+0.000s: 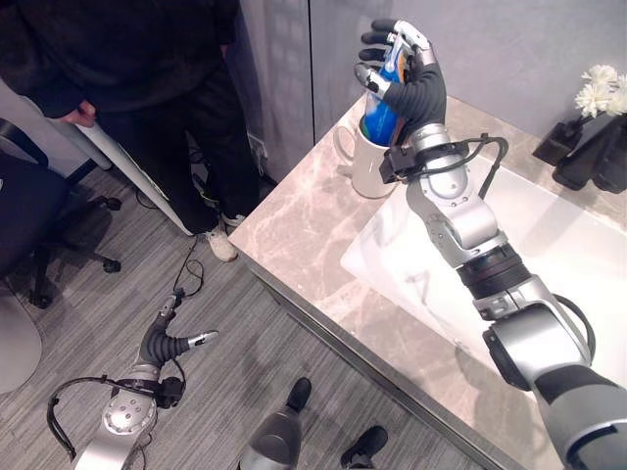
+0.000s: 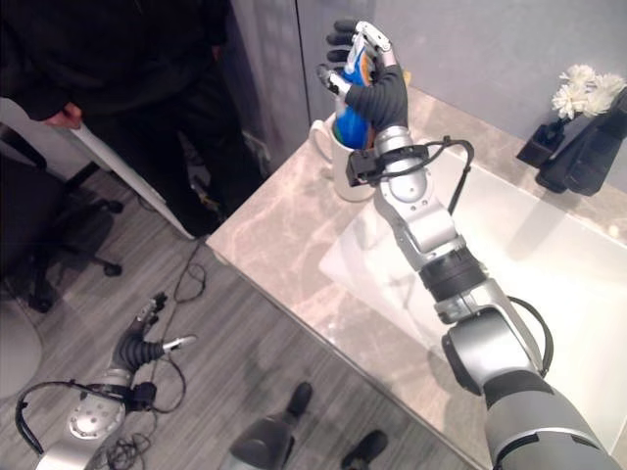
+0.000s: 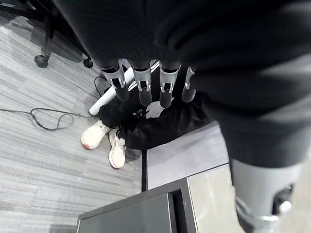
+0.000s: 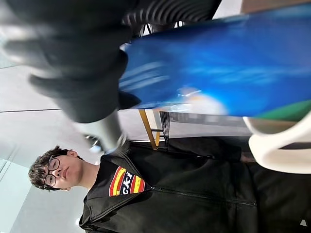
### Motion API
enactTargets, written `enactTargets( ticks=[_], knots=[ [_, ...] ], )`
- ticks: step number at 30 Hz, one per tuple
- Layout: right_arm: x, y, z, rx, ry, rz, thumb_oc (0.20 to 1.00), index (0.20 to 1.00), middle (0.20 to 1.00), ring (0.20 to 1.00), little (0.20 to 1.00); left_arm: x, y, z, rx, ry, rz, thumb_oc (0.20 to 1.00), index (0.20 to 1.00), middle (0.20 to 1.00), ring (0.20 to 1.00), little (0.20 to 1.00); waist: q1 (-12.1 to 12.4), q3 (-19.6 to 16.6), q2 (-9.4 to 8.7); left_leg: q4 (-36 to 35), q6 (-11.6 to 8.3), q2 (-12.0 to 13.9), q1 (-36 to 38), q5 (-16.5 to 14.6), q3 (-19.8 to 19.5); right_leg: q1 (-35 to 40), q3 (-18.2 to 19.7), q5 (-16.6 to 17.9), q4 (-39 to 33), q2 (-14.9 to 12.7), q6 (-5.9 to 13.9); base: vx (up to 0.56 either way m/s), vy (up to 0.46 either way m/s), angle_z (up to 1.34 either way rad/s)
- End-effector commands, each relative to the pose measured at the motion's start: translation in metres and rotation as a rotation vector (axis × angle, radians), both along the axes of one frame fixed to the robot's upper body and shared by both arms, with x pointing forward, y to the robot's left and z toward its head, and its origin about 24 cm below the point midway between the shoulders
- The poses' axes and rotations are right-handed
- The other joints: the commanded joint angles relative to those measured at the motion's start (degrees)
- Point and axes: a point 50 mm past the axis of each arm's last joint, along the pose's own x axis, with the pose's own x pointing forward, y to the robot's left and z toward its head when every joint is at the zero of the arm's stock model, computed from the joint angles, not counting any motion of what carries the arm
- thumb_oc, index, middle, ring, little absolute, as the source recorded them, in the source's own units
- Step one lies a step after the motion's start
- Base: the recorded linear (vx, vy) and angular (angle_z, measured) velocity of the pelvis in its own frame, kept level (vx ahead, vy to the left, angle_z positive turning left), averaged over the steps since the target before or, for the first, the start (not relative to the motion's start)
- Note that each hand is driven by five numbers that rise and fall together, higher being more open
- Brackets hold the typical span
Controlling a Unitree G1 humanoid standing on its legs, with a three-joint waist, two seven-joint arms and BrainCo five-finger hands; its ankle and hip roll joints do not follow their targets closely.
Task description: Put brush and paste in cup on sink, flatten towel.
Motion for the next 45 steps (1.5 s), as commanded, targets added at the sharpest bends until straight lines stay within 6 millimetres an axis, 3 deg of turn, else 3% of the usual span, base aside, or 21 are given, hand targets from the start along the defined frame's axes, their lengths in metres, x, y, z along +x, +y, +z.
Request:
enactTargets(
  ticks=[1, 8, 13, 21, 22, 23, 25, 26, 28, 29, 30, 35, 38, 41, 45],
  knots=[
    [-0.015, 0.013, 0.03, 0.039, -0.139, 0.08, 1.0, 1.0, 1.0, 1.0, 1.0, 0.001, 0.01, 0.011, 0.049, -0.024, -0.014, 1.0, 1.0, 1.0, 1.0, 1.0, 0.5, -0.4, -5.46, -3.6, -1.03, -2.3, -4.7, 5.9, 1.1, 9.2, 3.0, 0.1, -0.1, -3.1, 5.56, 0.0, 0.0, 0.0],
    [-0.022, 0.015, 0.034, 0.069, -0.178, 0.081, 1.0, 1.0, 1.0, 1.0, 1.0, 0.005, 0.007, 0.01, 0.057, -0.026, -0.02, 1.0, 1.0, 1.0, 1.0, 1.0, -0.1, -0.3, -5.56, -3.6, -1.19, -1.2, -3.9, 5.8, 2.5, 9.0, 4.6, 0.0, -0.1, -2.9, 5.28, -0.04, 0.003, -0.07],
    [-0.039, 0.011, 0.044, 0.071, -0.281, 0.061, 1.0, 1.0, 1.0, 1.0, 1.0, 0.008, 0.007, 0.012, 0.08, -0.035, -0.026, 1.0, 1.0, 1.0, 1.0, 1.0, -0.9, -0.9, -4.82, -3.6, -1.39, -0.4, -2.7, 5.7, 3.4, 9.4, 5.4, -0.4, -0.1, -2.8, 5.05, -0.04, 0.003, -0.12],
    [-0.072, -0.006, 0.061, 0.114, -0.48, 0.017, 1.0, 1.0, 1.0, 1.0, 1.0, 0.014, 0.001, 0.025, 0.096, -0.105, -0.049, 1.0, 1.0, 1.0, 1.0, 1.0, -2.2, -2.1, -3.37, -3.6, -1.61, 0.9, -1.3, 6.1, 4.8, 9.6, 6.7, -1.1, -0.1, -2.4, 4.59, -0.03, -0.002, -0.06],
    [-0.084, -0.02, 0.065, 0.126, -0.554, -0.025, 1.0, 1.0, 1.0, 1.0, 1.0, 0.015, -0.002, 0.032, 0.089, -0.136, -0.057, 1.0, 1.0, 1.0, 1.0, 1.0, -3.2, -2.4, -2.93, -3.6, -1.83, 1.3, -0.5, 5.8, 5.2, 10.2, 7.0, -1.5, -0.1, -2.3, 4.51, -0.03, -0.005, -0.13],
    [-0.085, -0.021, 0.064, 0.126, -0.554, -0.027, 1.0, 1.0, 1.0, 1.0, 1.0, 0.015, -0.002, 0.032, 0.089, -0.136, -0.059, 1.0, 1.0, 1.0, 1.0, 1.0, -3.1, -2.4, -2.86, -3.6, -1.72, 1.3, -0.7, 6.1, 5.2, 10.0, 6.9, -1.2, -0.1, -2.3, 4.49, -0.03, -0.01, -0.15],
    [-0.107, -0.048, 0.062, 0.087, -0.648, -0.12, 1.0, 1.0, 1.0, 1.0, 1.0, 0.018, -0.006, 0.042, 0.083, -0.176, -0.089, 1.0, 1.0, 1.0, 1.0, 1.0, -5.5, -2.8, -2.09, -3.6, -1.97, 1.8, 0.1, 5.9, 5.8, 10.2, 7.6, -1.6, -0.1, -2.1, 4.49, -0.05, 0.013, -0.08],
    [-0.117, -0.073, 0.061, -0.052, -0.708, -0.282, 1.0, 1.0, 1.0, 1.0, 1.0, 0.019, -0.008, 0.057, 0.176, -0.214, -0.164, 1.0, 1.0, 1.0, 1.0, 1.0, -6.9, -3.1, -1.71, -3.6, -2.0, 2.2, 0.0, 6.2, 5.9, 10.0, 7.8, -1.4, -0.1, -2.0, 4.61, -0.03, 0.023, 0.01],
    [-0.131, -0.109, 0.053, -0.13, -0.732, -0.478, 1.0, 1.0, 1.0, 1.0, 1.0, 0.013, -0.004, 0.066, 0.239, -0.24, -0.19, 1.0, 1.0, 1.0, 1.0, 1.0, -8.3, -3.4, -1.25, -3.6, -2.22, 2.4, 0.6, 5.7, 6.1, 10.2, 7.9, -1.9, -0.1, -2.0, 4.89, 0.0, 0.009, -0.04],
    [-0.132, -0.111, 0.051, -0.129, -0.729, -0.486, 1.0, 1.0, 1.0, 1.0, 1.0, 0.012, -0.005, 0.066, 0.242, -0.236, -0.197, 1.0, 1.0, 1.0, 1.0, 1.0, -8.1, -3.6, -1.33, -3.6, -2.09, 2.4, 0.3, 6.1, 6.0, 10.0, 7.8, -1.5, -0.1, -1.9, 4.88, -0.01, 0.019, -0.3],
    [-0.151, -0.154, 0.039, -0.245, -0.713, -0.741, 1.0, 1.0, 1.0, 1.0, 1.0, 0.001, 0.012, 0.076, 0.304, -0.266, -0.143, 1.0, 1.0, 1.0, 1.0, 1.0, -10.0, -3.9, -1.09, -3.6, -2.29, 2.5, 0.5, 5.9, 6.1, 10.1, 7.7, -1.6, -0.1, -1.9, 5.14, -0.01, 0.008, -0.31],
    [-0.217, -0.255, 0.019, -0.284, -0.616, -1.345, 1.0, 1.0, 1.0, 1.0, 1.0, -0.016, 0.058, 0.107, 0.353, -0.422, 0.174, 1.0, 1.0, 1.0, 1.0, 1.0, -14.7, -4.9, -0.68, -3.6, -2.77, 2.9, 1.1, 5.2, 6.7, 9.8, 8.7, -2.0, -0.1, -1.9, 5.2, 0.03, -0.008, -0.05],
    [-0.25, -0.302, -0.003, -0.226, -0.466, -1.615, 1.0, 1.0, 1.0, 1.0, 1.0, -0.018, 0.063, 0.111, 0.245, -0.499, 0.28, 1.0, 1.0, 1.0, 1.0, 1.0, -17.3, -5.2, -0.18, -3.6, -3.06, 3.5, 1.4, 5.1, 7.4, 9.2, 9.9, -1.9, -0.1, -1.9, 5.04, 0.0, -0.007, -0.07],
    [-0.273, -0.331, -0.034, -0.112, -0.32, -1.785, 1.0, 1.0, 1.0, 1.0, 1.0, -0.014, 0.047, 0.111, 0.187, -0.519, 0.22, 1.0, 1.0, 1.0, 1.0, 1.0, -19.6, -5.4, 1.03, -3.6, -3.02, 4.3, 1.7, 5.0, 8.6, 8.3, 11.8, -1.8, -0.1, -1.7, 4.93, 0.0, -0.013, -0.22],
    [-0.282, -0.35, -0.078, -0.009, -0.116, -1.869, 1.0, 1.0, 1.0, 1.0, 1.0, -0.008, 0.028, 0.105, 0.207, -0.47, 0.089, 1.0, 1.0, 1.0, 1.0, 1.0, -22.0, -5.0, 2.37, -3.6, -2.56, 5.4, 2.5, 5.4, 11.0, 7.1, 14.5, -1.0, -0.1, -1.1, 4.62, -0.04, -0.004, -0.46]
  ],
)
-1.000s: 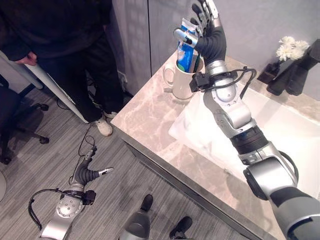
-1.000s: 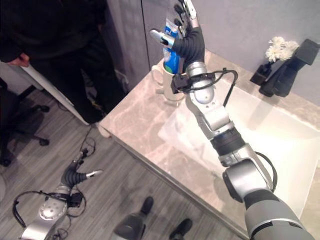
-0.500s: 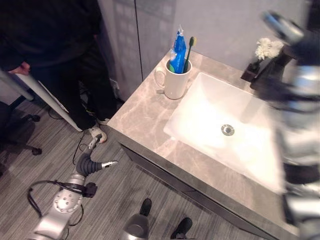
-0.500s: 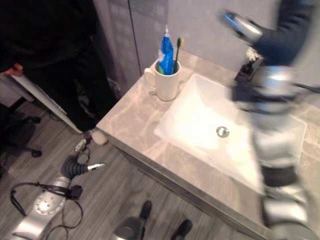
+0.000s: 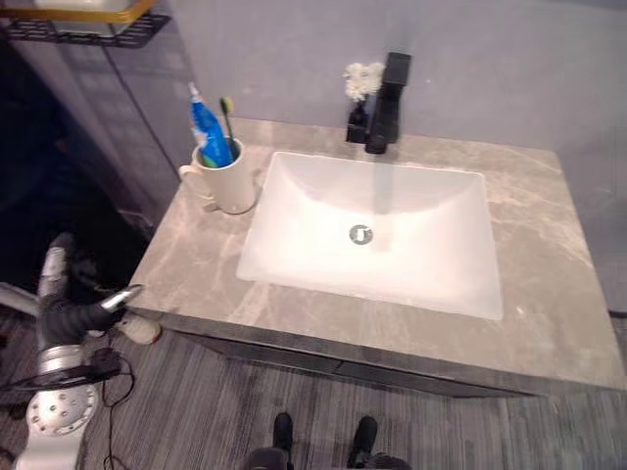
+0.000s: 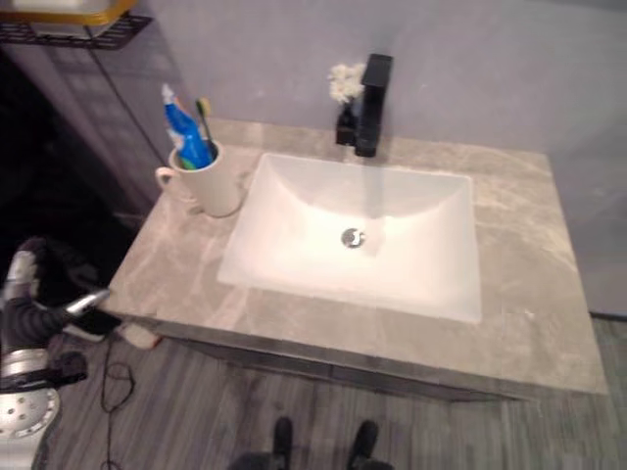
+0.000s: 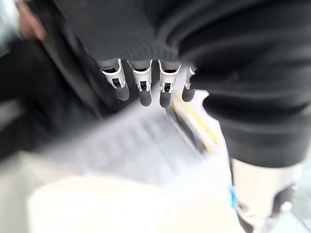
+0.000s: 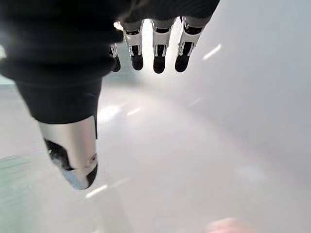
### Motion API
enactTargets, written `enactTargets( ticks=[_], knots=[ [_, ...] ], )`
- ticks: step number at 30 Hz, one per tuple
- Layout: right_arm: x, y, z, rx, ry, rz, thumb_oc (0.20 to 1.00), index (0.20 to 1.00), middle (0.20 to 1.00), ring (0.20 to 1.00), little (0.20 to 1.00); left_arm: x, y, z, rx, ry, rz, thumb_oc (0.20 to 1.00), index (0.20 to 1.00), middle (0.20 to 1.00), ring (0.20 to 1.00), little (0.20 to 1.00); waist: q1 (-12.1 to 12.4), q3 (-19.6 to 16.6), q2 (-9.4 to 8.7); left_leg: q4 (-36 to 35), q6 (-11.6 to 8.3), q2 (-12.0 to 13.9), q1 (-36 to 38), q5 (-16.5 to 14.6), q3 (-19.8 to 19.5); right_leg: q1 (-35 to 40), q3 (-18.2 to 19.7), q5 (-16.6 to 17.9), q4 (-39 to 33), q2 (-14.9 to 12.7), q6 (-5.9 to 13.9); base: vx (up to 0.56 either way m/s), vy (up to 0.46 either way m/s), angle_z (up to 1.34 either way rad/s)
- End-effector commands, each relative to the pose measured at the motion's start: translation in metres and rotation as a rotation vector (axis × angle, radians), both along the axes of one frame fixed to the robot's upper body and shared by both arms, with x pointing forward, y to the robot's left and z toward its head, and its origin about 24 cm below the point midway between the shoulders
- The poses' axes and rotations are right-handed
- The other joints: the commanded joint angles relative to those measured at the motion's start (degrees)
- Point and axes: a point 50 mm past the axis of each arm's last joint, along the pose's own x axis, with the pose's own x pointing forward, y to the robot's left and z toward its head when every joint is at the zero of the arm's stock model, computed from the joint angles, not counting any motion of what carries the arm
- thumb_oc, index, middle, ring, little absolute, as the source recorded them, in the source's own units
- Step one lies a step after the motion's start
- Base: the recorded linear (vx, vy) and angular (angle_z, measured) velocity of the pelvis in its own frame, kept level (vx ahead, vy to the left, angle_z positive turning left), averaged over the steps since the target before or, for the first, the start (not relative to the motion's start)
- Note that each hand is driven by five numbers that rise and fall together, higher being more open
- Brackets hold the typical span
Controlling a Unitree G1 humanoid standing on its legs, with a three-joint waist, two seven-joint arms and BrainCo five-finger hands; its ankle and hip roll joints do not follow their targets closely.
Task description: Put brush and paste in cup on sink, flatten towel.
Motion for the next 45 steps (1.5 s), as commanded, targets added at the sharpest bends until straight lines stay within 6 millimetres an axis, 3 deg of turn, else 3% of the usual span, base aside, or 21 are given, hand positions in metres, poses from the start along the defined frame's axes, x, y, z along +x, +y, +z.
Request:
enactTargets(
  ticks=[1, 6, 7, 8, 9, 10, 11, 13, 15, 16, 19, 22, 23, 24, 25, 29, 31, 32, 34, 38, 45],
  knots=[
    [0.004, -0.006, -0.011, 0.061, -0.009, 0.001, 1.0, 1.0, 1.0, 1.0, 1.0, 0.002, -0.011, 0.02, 0.142, -0.03, -0.125, 1.0, 1.0, 1.0, 1.0, 1.0, 0.1, -1.8, -1.41, -2.3, -4.3, 3.2, -3.7, 6.0, 0.3, 6.7, 3.5, -3.5, -0.1, -2.6, 5.29, -0.02, -0.012, -0.26],
    [-0.006, -0.017, -0.058, 0.246, 0.084, -0.035, 1.0, 1.0, 1.0, 1.0, 1.0, 0.006, -0.016, 0.013, 0.264, 0.043, -0.181, 1.0, 1.0, 1.0, 1.0, 1.0, -1.4, -1.4, -0.86, -2.3, -4.16, 3.7, -2.6, 5.8, 1.7, 6.8, 4.8, -3.3, -0.1, -2.2, 4.95, -0.02, -0.01, -0.26],
    [-0.014, -0.023, -0.087, 0.38, 0.159, -0.039, 1.0, 1.0, 1.0, 1.0, 1.0, 0.008, -0.014, 0.006, 0.257, 0.072, -0.18, 0.884, 0.884, 0.884, 0.884, 0.884, -1.9, -1.1, -0.57, -2.3, -4.16, 3.8, -2.1, 5.8, 2.2, 6.8, 5.1, -3.3, -0.1, -2.1, 4.97, -0.02, 0.0, -0.11],
    [-0.023, -0.026, -0.106, 0.467, 0.215, -0.06, 1.0, 1.0, 1.0, 1.0, 1.0, 0.008, -0.015, 0.003, 0.236, 0.081, -0.183, 0.2, 0.2, 0.2, 0.2, 0.2, -2.0, -1.0, -0.38, -2.3, -4.15, 3.8, -2.0, 5.9, 2.5, 6.7, 5.3, -3.3, -0.1, -2.1, 4.94, -0.03, -0.001, -0.1],
    [-0.031, -0.026, -0.123, 0.547, 0.267, -0.077, 1.0, 1.0, 1.0, 1.0, 1.0, 0.008, -0.014, 0.001, 0.228, 0.087, -0.181, 0.2, 0.2, 0.2, 0.2, 0.2, -2.1, -0.8, -0.18, -2.3, -4.17, 3.8, -1.9, 6.0, 2.7, 6.7, 5.4, -3.3, -0.1, -2.1, 4.94, -0.02, -0.001, -0.13],
    [-0.03, -0.028, -0.123, 0.548, 0.266, -0.072, 1.0, 1.0, 1.0, 1.0, 1.0, 0.008, -0.013, 0.001, 0.227, 0.088, -0.179, 0.2, 0.2, 0.2, 0.2, 0.2, -2.1, -0.9, -0.18, -2.3, -4.19, 3.8, -1.8, 5.9, 2.8, 6.7, 5.5, -3.3, -0.1, -2.1, 4.93, -0.03, 0.002, -0.13],
    [-0.047, -0.027, -0.15, 0.683, 0.36, -0.102, 1.0, 1.0, 1.0, 1.0, 1.0, 0.007, -0.014, -0.002, 0.192, 0.097, -0.184, 0.2, 0.2, 0.2, 0.2, 0.2, -2.3, -0.5, 0.16, -2.3, -4.24, 3.8, -1.7, 6.0, 3.1, 6.7, 5.6, -3.3, -0.1, -2.1, 4.93, -0.05, -0.004, -0.11],
    [-0.056, -0.019, -0.177, 0.784, 0.536, -0.105, 1.0, 1.0, 1.0, 1.0, 1.0, 0.006, -0.014, -0.007, 0.147, 0.107, -0.178, 0.2, 0.2, 0.2, 0.2, 0.2, -2.2, -0.4, 0.84, -2.3, -4.23, 3.8, -1.9, 6.3, 3.0, 6.4, 5.8, -3.2, -0.1, -2.2, 4.81, -0.05, -0.008, -0.04],
    [-0.06, -0.001, -0.21, 0.926, 0.573, -0.069, 1.0, 1.0, 1.0, 1.0, 1.0, 0.007, -0.018, -0.014, 0.085, 0.112, -0.176, 0.2, 0.2, 0.2, 0.2, 0.2, -2.2, -0.3, 1.4, -2.3, -4.14, 3.7, -2.0, 6.4, 2.9, 6.3, 5.8, -3.2, -0.1, -2.3, 4.73, -0.02, -0.002, -0.01],
    [-0.059, -0.001, -0.21, 0.926, 0.572, -0.065, 1.0, 1.0, 1.0, 1.0, 1.0, 0.007, -0.017, -0.014, 0.085, 0.112, -0.175, 0.2, 0.2, 0.2, 0.2, 0.2, -2.3, -0.3, 1.37, -2.3, -4.15, 3.8, -2.0, 6.4, 2.9, 6.3, 5.8, -3.2, -0.1, -2.3, 4.72, -0.03, -0.001, -0.02],
    [-0.064, 0.041, -0.271, 1.223, 0.702, -0.009, 1.0, 1.0, 1.0, 1.0, 1.0, 0.01, -0.025, -0.02, 0.018, 0.117, -0.194, 0.2, 0.2, 0.2, 0.2, 0.2, -1.2, -0.1, 2.24, -2.3, -4.12, 3.6, -1.9, 6.6, 2.7, 6.4, 5.6, -3.3, -0.1, -2.3, 4.52, -0.01, -0.005, 0.0],
    [-0.065, 0.081, -0.306, 1.418, 0.81, 0.07, 1.0, 1.0, 1.0, 1.0, 1.0, 0.013, -0.03, -0.02, -0.017, 0.121, -0.233, 0.2, 0.2, 0.2, 0.2, 0.2, -0.5, 0.1, 2.59, -2.3, -4.19, 3.6, -1.7, 6.5, 3.0, 6.4, 5.6, -3.3, -0.1, -2.2, 4.38, 0.0, 0.0, 0.0],
    [-0.064, 0.082, -0.307, 1.42, 0.81, 0.074, 1.0, 1.0, 1.0, 1.0, 1.0, 0.013, -0.029, -0.019, -0.015, 0.121, -0.231, 0.2, 0.2, 0.2, 0.2, 0.2, -0.5, 0.1, 2.45, -2.3, -4.21, 3.6, -1.6, 6.5, 3.1, 6.4, 5.7, -3.4, -0.1, -2.2, 4.38, 0.0, 0.0, 0.0],
    [-0.058, 0.107, -0.324, 1.51, 0.892, 0.144, 1.0, 1.0, 1.0, 1.0, 1.0, 0.017, -0.034, -0.02, -0.052, 0.118, -0.257, 0.2, 0.2, 0.2, 0.2, 0.2, 0.0, 0.0, 2.78, -2.3, -4.18, 3.6, -1.3, 6.5, 3.2, 6.6, 5.7, -3.5, -0.1, -2.1, 4.28, 0.0, 0.0, 0.0],
    [-0.059, 0.118, -0.33, 1.535, 0.953, 0.17, 1.0, 1.0, 1.0, 1.0, 1.0, 0.018, -0.035, -0.019, -0.064, 0.11, -0.264, 0.2, 0.2, 0.2, 0.2, 0.2, 0.1, -0.1, 2.8, -2.3, -4.2, 3.6, -1.3, 6.5, 3.1, 6.5, 5.6, -3.4, -0.1, -2.1, 4.22, 0.0, 0.0, 0.0],
    [-0.029, 0.158, -0.346, 1.513, 1.142, 0.389, 1.0, 1.0, 1.0, 1.0, 1.0, 0.024, -0.037, -0.016, -0.089, 0.081, -0.259, 0.2, 0.2, 0.2, 0.2, 0.2, 0.6, 0.0, 2.87, -2.3, -4.23, 3.6, -1.3, 6.7, 3.2, 6.5, 5.8, -3.4, -0.1, -2.1, 3.98, 0.0, 0.0, 0.0],
    [-0.021, 0.167, -0.348, 1.488, 1.193, 0.457, 1.0, 1.0, 1.0, 1.0, 1.0, 0.024, -0.035, -0.016, -0.057, 0.091, -0.251, 0.2, 0.2, 0.2, 0.2, 0.2, 0.7, 0.0, 2.93, -2.3, -4.24, 3.6, -1.3, 6.7, 3.2, 6.5, 5.8, -3.4, -0.1, -2.1, 3.93, 0.0, 0.0, 0.0],
    [-0.01, 0.177, -0.35, 1.41, 1.33, 0.557, 1.0, 1.0, 1.0, 1.0, 1.0, 0.026, -0.031, -0.013, 0.009, 0.097, -0.235, 0.2, 0.2, 0.2, 0.2, 0.2, 1.1, 0.0, 2.93, -2.3, -4.37, 3.5, -1.4, 6.9, 3.2, 6.5, 5.8, -3.3, -0.1, -2.1, 3.84, 0.0, 0.0, 0.0],
    [0.001, 0.183, -0.349, 1.328, 1.424, 0.628, 1.0, 1.0, 1.0, 1.0, 1.0, 0.028, -0.026, -0.011, 0.046, 0.104, -0.217, 0.2, 0.2, 0.2, 0.2, 0.2, 1.3, 0.1, 3.12, -2.3, -4.54, 3.5, -1.5, 7.1, 3.2, 6.5, 5.6, -3.3, -0.1, -2.1, 3.75, 0.0, 0.0, 0.0],
    [0.008, 0.189, -0.349, 1.331, 1.394, 0.652, 1.0, 1.0, 1.0, 1.0, 1.0, 0.032, -0.017, -0.011, 0.082, 0.111, -0.168, 0.2, 0.2, 0.2, 0.2, 0.2, 1.2, 0.3, 3.5, -2.3, -4.68, 3.5, -1.4, 7.1, 3.4, 6.4, 5.6, -3.2, -0.1, -2.3, 3.79, 0.01, -0.001, 0.0],
    [0.003, 0.193, -0.351, 1.315, 1.448, 0.657, 1.0, 1.0, 1.0, 1.0, 1.0, 0.042, -0.021, -0.022, -0.02, 0.13, -0.165, 0.2, 0.2, 0.2, 0.2, 0.2, 0.6, 0.7, 3.77, -2.3, -4.82, 3.2, -1.7, 7.0, 3.3, 6.5, 4.9, -3.3, -0.1, -2.5, 3.66, 0.03, -0.007, 0.0]
  ],
)
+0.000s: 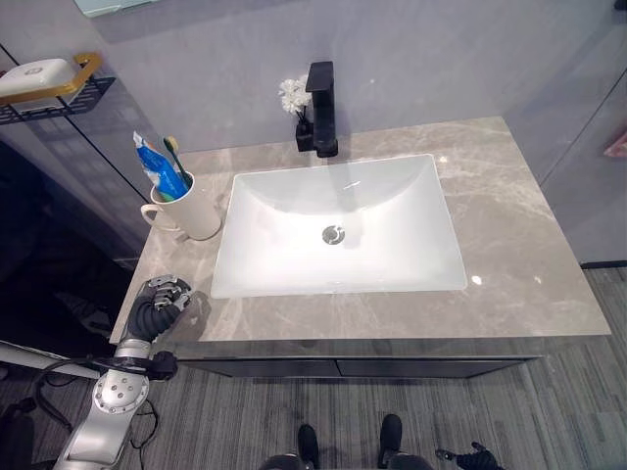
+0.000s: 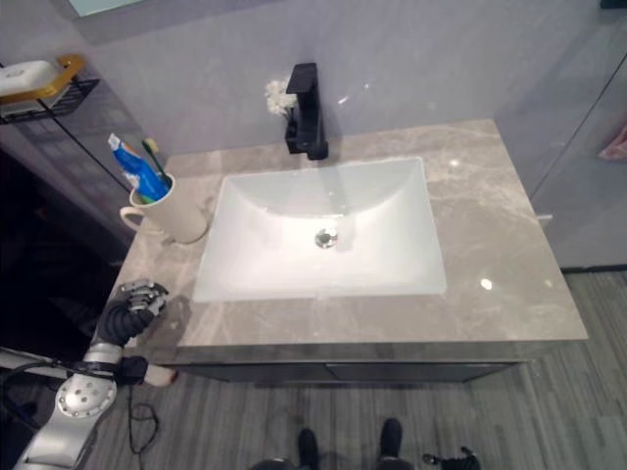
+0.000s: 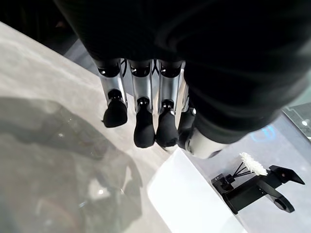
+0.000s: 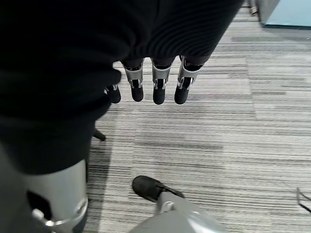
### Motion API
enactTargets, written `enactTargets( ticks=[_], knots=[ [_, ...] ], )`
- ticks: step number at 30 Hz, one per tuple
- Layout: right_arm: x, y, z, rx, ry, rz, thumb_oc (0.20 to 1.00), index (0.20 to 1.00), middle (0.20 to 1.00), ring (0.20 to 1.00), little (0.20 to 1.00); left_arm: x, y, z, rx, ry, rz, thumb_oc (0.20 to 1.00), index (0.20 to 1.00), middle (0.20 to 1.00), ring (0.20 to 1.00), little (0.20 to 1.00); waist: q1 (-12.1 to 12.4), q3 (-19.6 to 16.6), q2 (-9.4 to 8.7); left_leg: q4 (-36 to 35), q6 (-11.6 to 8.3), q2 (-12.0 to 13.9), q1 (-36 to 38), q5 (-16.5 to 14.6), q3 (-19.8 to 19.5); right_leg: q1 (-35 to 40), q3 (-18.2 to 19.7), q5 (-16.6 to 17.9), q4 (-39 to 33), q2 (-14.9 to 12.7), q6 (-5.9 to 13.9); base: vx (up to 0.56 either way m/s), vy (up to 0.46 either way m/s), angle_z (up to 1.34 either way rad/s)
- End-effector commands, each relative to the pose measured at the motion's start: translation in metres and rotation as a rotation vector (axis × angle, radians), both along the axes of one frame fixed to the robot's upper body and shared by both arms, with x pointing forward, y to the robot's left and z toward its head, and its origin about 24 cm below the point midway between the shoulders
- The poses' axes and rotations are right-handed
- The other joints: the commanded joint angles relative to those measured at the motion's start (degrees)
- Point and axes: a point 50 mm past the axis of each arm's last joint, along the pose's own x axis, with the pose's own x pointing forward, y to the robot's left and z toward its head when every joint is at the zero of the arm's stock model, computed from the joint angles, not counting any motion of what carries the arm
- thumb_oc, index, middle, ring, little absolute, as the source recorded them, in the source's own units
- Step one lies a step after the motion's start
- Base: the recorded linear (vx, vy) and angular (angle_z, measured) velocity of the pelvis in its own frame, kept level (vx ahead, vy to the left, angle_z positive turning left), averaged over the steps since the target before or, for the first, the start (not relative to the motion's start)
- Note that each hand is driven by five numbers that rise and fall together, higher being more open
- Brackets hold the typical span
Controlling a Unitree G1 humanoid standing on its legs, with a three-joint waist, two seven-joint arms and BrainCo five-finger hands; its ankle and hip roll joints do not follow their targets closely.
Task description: Put brush and paste in cup on sink, flatten towel.
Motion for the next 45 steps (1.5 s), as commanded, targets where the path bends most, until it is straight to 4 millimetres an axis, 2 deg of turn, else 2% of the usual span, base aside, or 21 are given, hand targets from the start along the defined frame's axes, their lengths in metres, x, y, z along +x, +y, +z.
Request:
enactTargets(
  ticks=[1, 11, 16, 17, 19, 23, 25, 26, 27, 28, 30, 33, 35, 36, 39, 44, 45],
  knots=[
    [0.006, 0.009, -0.002, 0.006, 0.006, 0.056, 1.0, 1.0, 1.0, 1.0, 1.0, 0.011, 0.008, 0.02, 0.0, -0.092, 0.016, 0.2, 0.2, 0.2, 0.2, 0.2, -1.1, -0.5, -3.28, -0.2, -4.74, 1.8, -6.5, 6.7, -1.3, 5.1, 0.6, -3.5, 0.4, -3.9, 4.06, 0.04, -0.007, 0.03],
    [0.016, 0.013, 0.0, 0.014, -0.009, 0.126, 1.0, 1.0, 1.0, 1.0, 1.0, 0.02, -0.008, 0.026, -0.063, -0.133, -0.041, 0.2, 0.2, 0.2, 0.2, 0.2, -0.5, -0.6, -6.4, -0.2, -2.95, 0.4, -5.7, 4.2, -1.5, 6.5, 0.1, -4.6, 0.4, -4.6, 4.46, 0.07, 0.031, 0.02],
    [0.02, 0.007, 0.002, -0.002, -0.005, 0.157, 1.0, 1.0, 1.0, 1.0, 1.0, 0.023, -0.018, 0.03, -0.063, -0.14, -0.1, 0.2, 0.2, 0.2, 0.2, 0.2, 0.4, -0.4, -9.2, 0.1, -0.11, -2.8, -3.9, 2.1, -1.4, 8.9, 0.5, -4.4, 0.9, -6.7, 5.15, 0.08, 0.117, 0.0],
    [0.02, 0.007, 0.002, -0.005, -0.003, 0.161, 1.0, 1.0, 1.0, 1.0, 1.0, 0.024, -0.019, 0.032, -0.054, -0.144, -0.108, 0.2, 0.2, 0.2, 0.2, 0.2, 0.4, -0.3, -9.49, 0.4, 0.2, -3.2, -4.0, 1.9, -1.5, 8.6, 0.6, -4.4, 2.0, -7.1, 5.25, 0.0, 0.176, -0.01],
    [0.021, 0.004, 0.004, -0.018, -0.002, 0.185, 1.0, 1.0, 1.0, 1.0, 1.0, 0.028, -0.023, 0.042, -0.008, -0.17, -0.151, 0.2, 0.2, 0.2, 0.2, 0.2, 0.6, 0.3, -9.98, 1.2, 1.28, -4.6, -4.9, 1.2, -1.8, 5.1, 2.0, -3.3, 9.2, -9.2, 6.01, -0.01, 0.201, 0.05],
    [0.019, 0.0, 0.005, -0.035, 0.003, 0.21, 1.0, 1.0, 1.0, 1.0, 1.0, 0.03, -0.028, 0.046, 0.018, -0.181, -0.185, 0.2, 0.2, 0.2, 0.2, 0.2, -0.5, 1.2, -9.41, 0.8, 2.77, -6.0, -3.2, 0.3, -2.6, 0.8, 5.1, 0.6, 18.9, -10.8, 5.9, 0.03, 0.176, 0.08],
    [0.035, 0.0, 0.01, -0.127, 0.036, 0.432, 1.0, 1.0, 1.0, 1.0, 1.0, 0.033, -0.029, 0.053, 0.059, -0.198, -0.205, 0.2, 0.2, 0.2, 0.2, 0.2, -0.2, 3.5, -8.79, 0.8, 3.79, -6.3, -1.4, -0.5, -2.2, -2.1, 4.9, 1.6, 24.9, -11.2, 5.52, -0.03, 0.148, 0.11],
    [0.036, 0.0, 0.01, -0.128, 0.035, 0.433, 1.0, 1.0, 1.0, 1.0, 1.0, 0.033, -0.029, 0.053, 0.059, -0.2, -0.204, 0.2, 0.2, 0.2, 0.2, 0.2, -0.1, 3.4, -8.75, 0.8, 3.8, -6.3, -1.6, -0.2, -2.1, -2.3, 5.0, 1.9, 24.8, -11.1, 5.43, -0.01, 0.149, 0.02],
    [0.039, 0.004, 0.01, -0.124, 0.02, 0.446, 1.0, 1.0, 1.0, 1.0, 1.0, 0.032, -0.029, 0.057, 0.088, -0.22, -0.207, 0.2, 0.2, 0.2, 0.2, 0.2, -0.6, 4.1, -8.31, 0.7, 3.91, -6.2, -0.6, -0.9, -1.5, -3.8, 4.8, 0.6, 26.5, -10.2, 5.15, 0.04, 0.132, -0.04],
    [0.036, 0.005, 0.009, -0.109, 0.017, 0.42, 1.0, 1.0, 1.0, 1.0, 1.0, 0.032, -0.03, 0.057, 0.082, -0.227, -0.208, 0.2, 0.2, 0.2, 0.2, 0.2, -1.4, 4.5, -8.2, 0.8, 4.0, -6.5, 0.5, -1.5, -1.5, -4.9, 6.3, -2.1, 25.8, -8.2, 4.7, 0.07, 0.157, -0.13],
    [0.031, 0.005, 0.007, -0.111, 0.039, 0.426, 1.0, 1.0, 1.0, 1.0, 1.0, 0.031, -0.03, 0.059, 0.088, -0.238, -0.213, 0.2, 0.2, 0.2, 0.2, 0.2, -1.6, 4.6, -7.79, 0.7, 3.91, -6.5, 1.1, -1.6, -1.2, -6.2, 7.0, -4.0, 22.7, -6.8, 4.16, 0.1, 0.06, -0.22],
    [0.029, 0.005, 0.006, -0.113, 0.052, 0.424, 1.0, 1.0, 1.0, 1.0, 1.0, 0.03, -0.032, 0.059, 0.079, -0.24, -0.219, 0.2, 0.2, 0.2, 0.2, 0.2, -2.2, 5.0, -7.55, 0.5, 3.72, -6.6, 2.2, -2.5, -1.4, -7.8, 8.2, -2.8, 17.5, -6.5, 4.43, 0.09, -0.013, 0.0],
    [0.026, 0.006, 0.005, -0.103, 0.063, 0.408, 1.0, 1.0, 1.0, 1.0, 1.0, 0.031, -0.033, 0.059, 0.071, -0.242, -0.221, 0.2, 0.2, 0.2, 0.2, 0.2, -3.7, 6.2, -7.98, 2.8, 3.4, -6.9, 3.5, -4.7, -2.8, -10.5, 12.4, 1.4, 11.6, -7.2, 5.9, 0.16, -0.063, 0.15],
    [0.022, 0.007, 0.003, -0.097, 0.069, 0.405, 1.0, 1.0, 1.0, 1.0, 1.0, 0.031, -0.035, 0.06, 0.068, -0.244, -0.232, 0.2, 0.2, 0.2, 0.2, 0.2, -4.1, 6.0, -8.41, 3.7, 3.32, -7.4, 3.5, -5.2, -3.6, -9.5, 14.2, 1.1, 11.9, -6.9, 6.05, 0.16, -0.041, 0.25],
    [0.022, 0.004, 0.004, -0.1, 0.073, 0.409, 1.0, 1.0, 1.0, 1.0, 1.0, 0.032, -0.04, 0.056, 0.047, -0.238, -0.248, 0.2, 0.2, 0.2, 0.2, 0.2, -4.3, 5.6, -9.26, 4.8, 3.51, -8.2, 3.7, -6.6, -3.8, -8.4, 15.0, 1.9, 11.0, -6.3, 5.77, 0.1, -0.052, 0.56],
    [0.03, 0.004, 0.007, -0.103, 0.037, 0.402, 1.0, 1.0, 1.0, 1.0, 1.0, 0.03, -0.044, 0.053, 0.004, -0.228, -0.262, 0.2, 0.2, 0.2, 0.2, 0.2, -4.2, 5.4, -8.98, 6.4, 3.19, -7.9, 2.4, -7.2, -4.7, -7.4, 14.4, 1.6, 9.8, -5.7, 5.29, 0.05, -0.083, 0.22],
    [0.038, 0.007, 0.008, -0.103, 0.018, 0.413, 1.0, 1.0, 1.0, 1.0, 1.0, 0.031, -0.047, 0.053, -0.011, -0.228, -0.276, 0.2, 0.2, 0.2, 0.2, 0.2, -3.9, 5.3, -8.9, 6.3, 2.9, -7.6, 1.8, -7.0, -4.9, -7.0, 13.9, 1.7, 8.7, -5.8, 5.23, 0.03, -0.078, -0.03]
  ],
)
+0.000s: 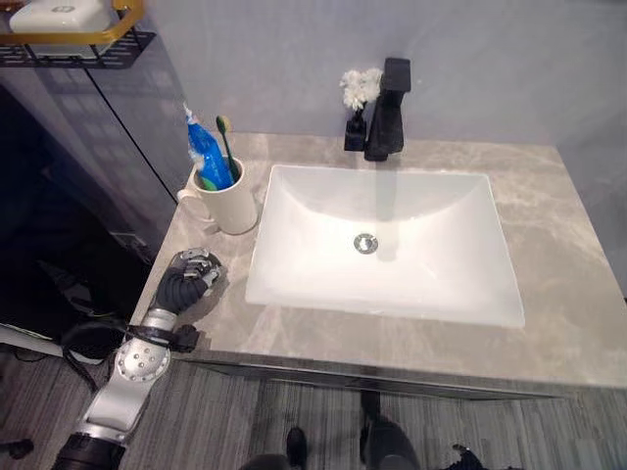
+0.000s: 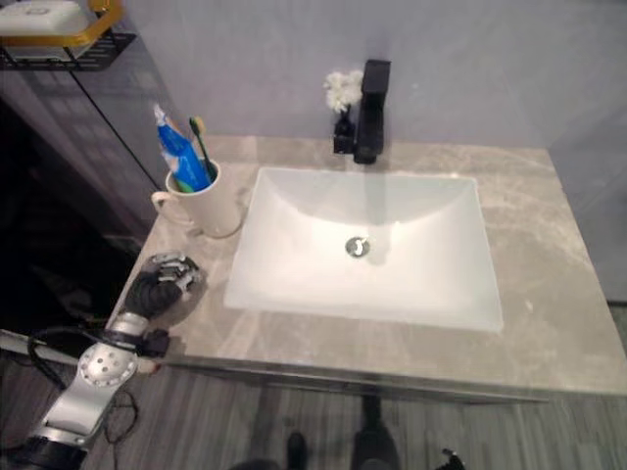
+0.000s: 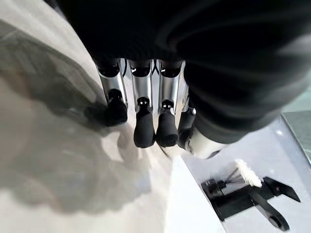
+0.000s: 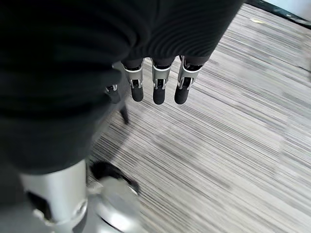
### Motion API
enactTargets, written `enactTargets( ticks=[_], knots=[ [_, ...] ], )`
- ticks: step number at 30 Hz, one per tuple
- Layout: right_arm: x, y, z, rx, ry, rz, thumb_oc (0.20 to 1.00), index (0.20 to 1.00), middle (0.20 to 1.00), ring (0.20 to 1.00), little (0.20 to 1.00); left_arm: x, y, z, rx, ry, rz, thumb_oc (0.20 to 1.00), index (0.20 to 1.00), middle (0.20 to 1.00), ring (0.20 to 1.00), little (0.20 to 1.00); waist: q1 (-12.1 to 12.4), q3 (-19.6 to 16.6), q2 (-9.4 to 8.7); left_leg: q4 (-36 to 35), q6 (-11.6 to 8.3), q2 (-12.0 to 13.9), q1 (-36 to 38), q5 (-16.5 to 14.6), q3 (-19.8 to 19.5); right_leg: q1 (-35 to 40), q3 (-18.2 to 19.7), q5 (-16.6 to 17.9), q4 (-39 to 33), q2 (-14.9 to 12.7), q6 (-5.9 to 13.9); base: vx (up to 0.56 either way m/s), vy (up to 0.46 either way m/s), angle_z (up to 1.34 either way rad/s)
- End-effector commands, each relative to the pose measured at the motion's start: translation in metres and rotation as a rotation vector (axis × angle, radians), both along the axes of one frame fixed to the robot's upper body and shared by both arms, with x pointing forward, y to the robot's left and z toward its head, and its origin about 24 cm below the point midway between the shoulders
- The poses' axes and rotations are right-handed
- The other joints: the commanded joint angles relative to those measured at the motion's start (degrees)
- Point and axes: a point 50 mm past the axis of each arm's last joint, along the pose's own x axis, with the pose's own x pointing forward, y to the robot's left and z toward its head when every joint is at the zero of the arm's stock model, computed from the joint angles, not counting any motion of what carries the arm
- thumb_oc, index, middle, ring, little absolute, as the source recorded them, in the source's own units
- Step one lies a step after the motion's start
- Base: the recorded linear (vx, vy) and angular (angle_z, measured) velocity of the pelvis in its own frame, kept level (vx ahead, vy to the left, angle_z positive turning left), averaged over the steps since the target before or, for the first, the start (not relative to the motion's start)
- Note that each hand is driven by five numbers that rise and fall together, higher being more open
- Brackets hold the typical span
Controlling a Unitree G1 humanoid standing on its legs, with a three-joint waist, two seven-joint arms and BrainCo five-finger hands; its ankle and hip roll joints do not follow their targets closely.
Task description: Put brush and paste in cup on sink, flatten towel.
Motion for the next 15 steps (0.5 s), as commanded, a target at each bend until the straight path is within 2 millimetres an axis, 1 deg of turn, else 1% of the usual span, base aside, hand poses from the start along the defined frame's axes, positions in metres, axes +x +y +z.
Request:
enactTargets(
  ticks=[1, 2, 3, 4, 5, 6, 7, 9, 11, 12, 14, 15],
  knots=[
    [0.008, 0.003, 0.001, -0.022, -0.014, 0.031, 1.0, 1.0, 1.0, 1.0, 1.0, 0.003, -0.011, 0.021, -0.035, -0.101, -0.07, 0.2, 0.2, 0.2, 0.2, 0.2, -1.2, -1.2, -1.89, 5.4, -0.41, -1.7, -4.5, -2.2, 1.1, -0.2, 0.3, -3.3, 3.3, -2.9, 3.38, 0.04, -0.078, 0.01],
    [0.008, 0.003, 0.001, -0.022, -0.014, 0.031, 1.0, 1.0, 1.0, 1.0, 1.0, 0.003, -0.011, 0.021, -0.035, -0.101, -0.07, 0.2, 0.2, 0.2, 0.2, 0.2, -1.2, -1.3, -1.88, 5.4, -0.42, -1.7, -4.5, -2.2, 1.1, -0.2, 0.3, -3.2, 3.2, -2.9, 3.38, 0.02, -0.04, 0.09],
    [0.013, 0.005, 0.002, -0.022, -0.025, 0.048, 1.0, 1.0, 1.0, 1.0, 1.0, 0.003, -0.012, 0.021, -0.047, -0.101, -0.074, 0.2, 0.2, 0.2, 0.2, 0.2, -1.0, -1.4, -1.83, 5.3, -0.51, -1.7, -4.8, -2.1, 1.0, 0.0, 0.1, -3.2, 2.8, -3.0, 3.36, 0.01, -0.063, 0.11],
    [0.034, 0.017, 0.007, -0.02, -0.067, 0.145, 1.0, 1.0, 1.0, 1.0, 1.0, 0.003, -0.016, 0.02, -0.069, -0.096, -0.096, 0.2, 0.2, 0.2, 0.2, 0.2, -0.3, -1.4, -1.72, 5.0, -0.67, -1.4, -5.5, -1.6, 0.8, 0.0, -0.2, -3.2, 2.4, -3.0, 3.24, 0.01, -0.063, 0.06],
    [0.034, 0.017, 0.007, -0.02, -0.067, 0.145, 1.0, 1.0, 1.0, 1.0, 1.0, 0.003, -0.016, 0.02, -0.069, -0.097, -0.096, 0.2, 0.2, 0.2, 0.2, 0.2, -0.3, -1.4, -1.73, 5.0, -0.68, -1.4, -5.6, -1.6, 0.8, 0.0, -0.2, -3.2, 2.4, -3.0, 3.23, -0.01, -0.055, 0.03],
    [0.04, 0.021, 0.008, -0.016, -0.082, 0.17, 1.0, 1.0, 1.0, 1.0, 1.0, 0.003, -0.017, 0.02, -0.071, -0.096, -0.103, 0.2, 0.2, 0.2, 0.2, 0.2, -0.1, -1.4, -1.67, 4.7, -0.71, -1.4, -5.8, -1.3, 0.7, -0.1, -0.2, -3.2, 2.4, -2.9, 3.18, -0.03, -0.015, 0.03],
    [0.051, 0.026, 0.012, -0.012, -0.111, 0.208, 1.0, 1.0, 1.0, 1.0, 1.0, 0.003, -0.018, 0.021, -0.078, -0.098, -0.11, 0.2, 0.2, 0.2, 0.2, 0.2, 0.0, -1.3, -1.59, 4.3, -0.76, -1.3, -6.1, -0.9, 0.5, -0.4, -0.2, -3.2, 2.7, -2.9, 3.19, -0.06, -0.023, 0.07],
    [0.068, 0.034, 0.019, 0.009, -0.173, 0.251, 1.0, 1.0, 1.0, 1.0, 1.0, 0.006, -0.021, 0.029, -0.096, -0.137, -0.131, 0.2, 0.2, 0.2, 0.2, 0.2, 0.5, -0.8, -1.53, 3.1, -1.15, -1.2, -7.1, 0.6, 0.2, -1.0, -0.5, -3.1, 2.6, -2.9, 3.21, -0.12, -0.04, 0.09],
    [0.077, 0.037, 0.026, 0.035, -0.244, 0.24, 1.0, 1.0, 1.0, 1.0, 1.0, 0.012, -0.029, 0.035, -0.117, -0.166, -0.157, 0.2, 0.2, 0.2, 0.2, 0.2, 0.5, 0.0, -1.67, 1.0, -1.85, -1.0, -8.3, 2.6, -0.6, -1.8, -1.0, -3.4, 3.0, -3.0, 3.19, -0.21, -0.102, 0.33],
    [0.069, 0.027, 0.029, 0.085, -0.308, 0.095, 1.0, 1.0, 1.0, 1.0, 1.0, 0.022, -0.044, 0.042, -0.11, -0.182, -0.219, 0.2, 0.2, 0.2, 0.2, 0.2, -1.8, 0.8, -1.51, -0.8, -3.23, 1.1, -10.6, 4.6, 3.5, -2.4, -5.0, -4.5, 4.5, -4.3, 3.61, -0.23, -0.103, 1.14],
    [0.054, 0.021, 0.023, 0.086, -0.283, 0.023, 1.0, 1.0, 1.0, 1.0, 1.0, 0.028, -0.058, 0.046, -0.119, -0.187, -0.277, 0.2, 0.2, 0.2, 0.2, 0.2, -4.5, 0.1, -1.03, -1.0, -3.91, 3.4, -11.5, 5.1, 10.4, -1.7, -9.2, -4.0, 3.0, -6.5, 4.33, -0.1, -0.027, 2.31],
    [0.052, 0.021, 0.022, 0.085, -0.284, 0.005, 1.0, 1.0, 1.0, 1.0, 1.0, 0.029, -0.062, 0.047, -0.122, -0.191, -0.293, 0.2, 0.2, 0.2, 0.2, 0.2, -5.1, 0.1, -0.69, -1.0, -4.18, 3.9, -11.4, 5.7, 11.2, -1.3, -10.4, -3.8, 2.3, -6.8, 4.37, 0.02, 0.023, 2.18]
  ],
)
